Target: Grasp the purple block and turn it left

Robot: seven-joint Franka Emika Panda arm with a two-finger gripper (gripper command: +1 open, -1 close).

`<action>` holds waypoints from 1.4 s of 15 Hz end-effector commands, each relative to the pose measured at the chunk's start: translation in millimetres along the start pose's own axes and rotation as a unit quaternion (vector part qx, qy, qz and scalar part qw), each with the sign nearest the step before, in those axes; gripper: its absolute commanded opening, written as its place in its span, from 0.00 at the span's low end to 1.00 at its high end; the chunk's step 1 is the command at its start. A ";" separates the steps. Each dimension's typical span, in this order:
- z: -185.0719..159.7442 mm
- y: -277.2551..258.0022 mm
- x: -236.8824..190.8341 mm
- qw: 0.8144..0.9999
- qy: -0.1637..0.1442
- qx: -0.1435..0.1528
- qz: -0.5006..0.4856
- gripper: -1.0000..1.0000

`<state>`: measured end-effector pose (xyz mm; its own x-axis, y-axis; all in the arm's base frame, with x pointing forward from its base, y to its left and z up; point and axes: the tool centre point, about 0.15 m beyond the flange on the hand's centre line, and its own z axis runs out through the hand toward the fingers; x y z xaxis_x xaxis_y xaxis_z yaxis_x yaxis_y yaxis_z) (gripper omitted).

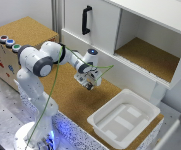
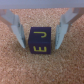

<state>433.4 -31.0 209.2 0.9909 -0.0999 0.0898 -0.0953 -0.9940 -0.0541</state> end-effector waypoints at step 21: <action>-24.7 -18.5 -34.6 0.634 -0.120 0.038 -0.763 0.00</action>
<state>395.3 -12.2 256.4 0.2748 0.9599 0.0559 0.9589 -0.2693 -0.0898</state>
